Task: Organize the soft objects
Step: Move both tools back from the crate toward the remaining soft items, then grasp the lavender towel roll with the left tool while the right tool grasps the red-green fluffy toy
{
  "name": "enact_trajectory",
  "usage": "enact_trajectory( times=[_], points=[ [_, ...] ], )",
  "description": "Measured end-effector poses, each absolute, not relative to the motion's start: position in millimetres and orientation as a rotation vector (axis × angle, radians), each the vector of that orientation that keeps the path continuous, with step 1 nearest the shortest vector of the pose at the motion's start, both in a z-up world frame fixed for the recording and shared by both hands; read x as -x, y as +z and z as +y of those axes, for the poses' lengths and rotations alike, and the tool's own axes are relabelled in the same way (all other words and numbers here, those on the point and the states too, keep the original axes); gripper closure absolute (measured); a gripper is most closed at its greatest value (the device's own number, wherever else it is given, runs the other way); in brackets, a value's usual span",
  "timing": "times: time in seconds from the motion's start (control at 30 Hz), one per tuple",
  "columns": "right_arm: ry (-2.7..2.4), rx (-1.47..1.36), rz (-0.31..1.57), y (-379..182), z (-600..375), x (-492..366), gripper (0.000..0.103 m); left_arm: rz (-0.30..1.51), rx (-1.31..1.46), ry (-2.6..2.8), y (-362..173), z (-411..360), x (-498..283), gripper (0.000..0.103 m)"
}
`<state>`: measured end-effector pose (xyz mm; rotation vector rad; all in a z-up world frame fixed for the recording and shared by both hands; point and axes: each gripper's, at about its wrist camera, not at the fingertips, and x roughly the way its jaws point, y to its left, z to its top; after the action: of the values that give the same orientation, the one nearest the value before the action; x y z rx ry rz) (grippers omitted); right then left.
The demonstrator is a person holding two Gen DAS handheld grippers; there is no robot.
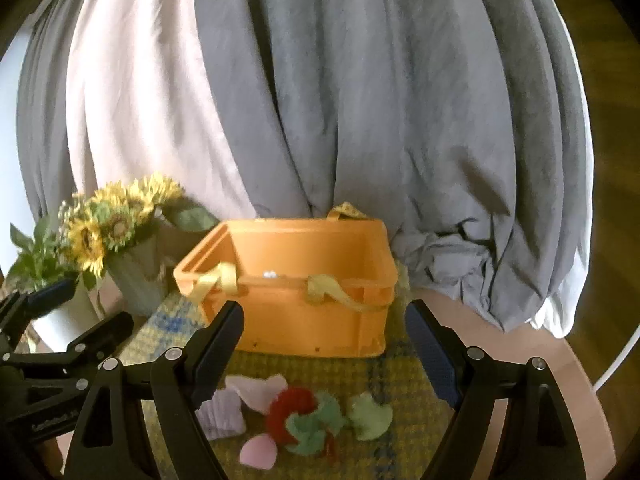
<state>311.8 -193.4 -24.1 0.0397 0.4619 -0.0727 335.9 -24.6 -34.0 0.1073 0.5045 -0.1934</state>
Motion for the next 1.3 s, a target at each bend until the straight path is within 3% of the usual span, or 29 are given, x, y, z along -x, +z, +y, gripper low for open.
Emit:
enact_trajectory(
  times=[1.3],
  points=[
    [0.009,-0.005,0.846,-143,-188,-361,0.02,0.899,-0.057,-0.245,-150,-24,-376,0.013]
  ],
)
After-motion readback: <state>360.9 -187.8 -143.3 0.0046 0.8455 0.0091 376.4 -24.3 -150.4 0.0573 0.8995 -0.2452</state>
